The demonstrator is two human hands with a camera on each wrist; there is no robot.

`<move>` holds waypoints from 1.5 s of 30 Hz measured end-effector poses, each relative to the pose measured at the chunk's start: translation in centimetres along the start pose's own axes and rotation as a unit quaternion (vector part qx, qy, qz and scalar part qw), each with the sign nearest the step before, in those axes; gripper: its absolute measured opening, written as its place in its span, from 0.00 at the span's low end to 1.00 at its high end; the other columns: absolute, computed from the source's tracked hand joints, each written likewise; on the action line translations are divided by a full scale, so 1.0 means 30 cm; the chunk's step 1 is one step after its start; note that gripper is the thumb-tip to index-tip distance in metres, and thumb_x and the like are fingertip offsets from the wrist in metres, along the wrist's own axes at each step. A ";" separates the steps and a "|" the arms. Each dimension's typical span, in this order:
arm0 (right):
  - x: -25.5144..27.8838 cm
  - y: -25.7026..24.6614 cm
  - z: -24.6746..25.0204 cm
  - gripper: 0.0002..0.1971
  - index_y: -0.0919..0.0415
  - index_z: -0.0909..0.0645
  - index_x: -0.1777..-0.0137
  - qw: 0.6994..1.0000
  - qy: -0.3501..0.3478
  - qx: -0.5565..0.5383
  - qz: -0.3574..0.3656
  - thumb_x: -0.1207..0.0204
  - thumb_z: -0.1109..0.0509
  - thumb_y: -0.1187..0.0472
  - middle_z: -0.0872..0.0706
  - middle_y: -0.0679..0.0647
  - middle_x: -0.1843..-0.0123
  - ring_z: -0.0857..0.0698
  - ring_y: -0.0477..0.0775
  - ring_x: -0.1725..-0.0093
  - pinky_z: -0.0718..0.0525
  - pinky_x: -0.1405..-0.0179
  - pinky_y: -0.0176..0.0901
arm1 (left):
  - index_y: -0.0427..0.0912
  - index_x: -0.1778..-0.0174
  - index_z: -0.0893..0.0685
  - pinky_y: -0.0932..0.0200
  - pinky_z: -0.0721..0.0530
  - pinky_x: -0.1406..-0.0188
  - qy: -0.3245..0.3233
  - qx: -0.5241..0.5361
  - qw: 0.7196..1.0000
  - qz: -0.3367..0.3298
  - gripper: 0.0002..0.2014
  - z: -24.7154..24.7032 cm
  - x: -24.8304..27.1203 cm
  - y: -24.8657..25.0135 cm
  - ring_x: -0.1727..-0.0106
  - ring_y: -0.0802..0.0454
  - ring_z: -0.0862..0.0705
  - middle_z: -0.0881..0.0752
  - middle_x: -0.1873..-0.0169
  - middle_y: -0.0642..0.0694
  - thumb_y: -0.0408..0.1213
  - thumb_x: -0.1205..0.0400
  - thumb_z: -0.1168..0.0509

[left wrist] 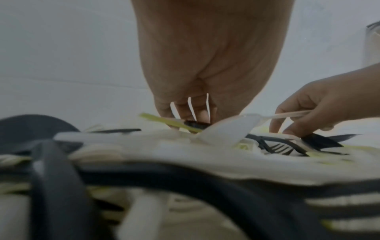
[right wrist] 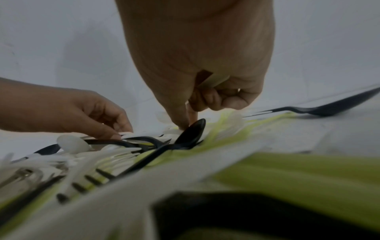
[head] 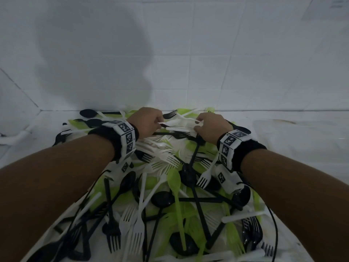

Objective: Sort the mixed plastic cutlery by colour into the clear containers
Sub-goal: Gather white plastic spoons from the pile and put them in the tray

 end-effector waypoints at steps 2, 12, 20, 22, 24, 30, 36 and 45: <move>-0.020 -0.012 -0.007 0.14 0.58 0.15 0.36 1.000 -0.021 0.018 -0.001 0.15 0.35 0.53 0.13 0.55 0.38 0.14 0.60 0.39 0.22 0.53 0.44 | 0.42 0.44 0.12 0.59 0.27 0.52 0.009 0.012 1.000 -0.017 0.06 0.021 0.017 -0.009 0.46 0.48 0.16 0.14 0.51 0.48 0.36 0.14 0.32; -0.024 -0.079 -0.026 0.08 0.64 0.16 0.54 0.994 -0.077 0.068 0.039 0.20 0.33 0.60 0.15 0.57 0.58 0.16 0.58 0.59 0.31 0.74 0.40 | 0.41 0.49 0.24 0.52 0.25 0.68 0.049 0.087 0.995 0.028 0.08 0.122 0.191 -0.002 0.70 0.46 0.20 0.16 0.68 0.44 0.42 0.10 0.42; 0.030 -0.170 -0.042 0.15 0.63 0.27 0.33 0.994 -0.023 0.032 0.099 0.11 0.40 0.54 0.21 0.62 0.35 0.18 0.67 0.39 0.19 0.44 0.54 | 0.38 0.54 0.23 0.52 0.29 0.68 0.041 0.097 0.992 0.062 0.15 0.096 0.341 -0.029 0.68 0.47 0.24 0.20 0.67 0.45 0.43 0.07 0.47; 0.052 -0.206 -0.035 0.15 0.65 0.29 0.32 0.992 0.034 0.006 0.123 0.11 0.41 0.55 0.23 0.64 0.37 0.18 0.69 0.43 0.18 0.44 0.60 | 0.39 0.50 0.22 0.50 0.23 0.64 0.039 0.088 0.994 0.061 0.15 0.101 0.378 -0.041 0.63 0.46 0.20 0.16 0.61 0.44 0.43 0.07 0.50; 0.080 -0.242 -0.024 0.14 0.66 0.29 0.35 0.984 0.106 -0.006 0.140 0.10 0.44 0.56 0.21 0.62 0.46 0.20 0.68 0.47 0.19 0.50 0.59 | 0.41 0.44 0.21 0.49 0.19 0.57 0.043 0.089 0.993 0.064 0.15 0.113 0.418 -0.046 0.56 0.47 0.16 0.13 0.53 0.44 0.43 0.06 0.52; 0.145 -0.359 0.013 0.08 0.65 0.35 0.39 0.952 0.151 -0.153 0.216 0.09 0.47 0.60 0.18 0.58 0.63 0.20 0.64 0.67 0.23 0.67 0.55 | 0.42 0.54 0.24 0.54 0.27 0.67 0.075 0.123 0.984 0.103 0.12 0.151 0.573 -0.046 0.69 0.50 0.25 0.18 0.67 0.43 0.44 0.09 0.43; 0.212 -0.491 -0.048 0.12 0.65 0.31 0.38 0.969 -0.011 -0.103 0.223 0.08 0.49 0.56 0.13 0.65 0.50 0.15 0.67 0.52 0.24 0.59 0.52 | 0.44 0.57 0.25 0.52 0.28 0.67 0.095 0.124 0.972 0.176 0.14 0.176 0.729 -0.100 0.68 0.50 0.24 0.20 0.68 0.46 0.46 0.09 0.44; 0.303 -0.597 -0.111 0.14 0.62 0.27 0.46 0.964 -0.069 -0.109 0.232 0.07 0.51 0.57 0.16 0.59 0.53 0.18 0.62 0.54 0.28 0.66 0.47 | 0.29 0.48 0.19 0.40 0.18 0.50 0.111 0.120 0.976 0.145 0.30 0.217 0.857 -0.188 0.53 0.38 0.19 0.16 0.54 0.34 0.50 0.15 0.59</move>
Point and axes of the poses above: each hand's wrist, its own x-axis away from the middle knuckle, its own z-axis out of the back of the hand, y = z × x, the point moved 2 cm from there along -x, towards the middle knuckle
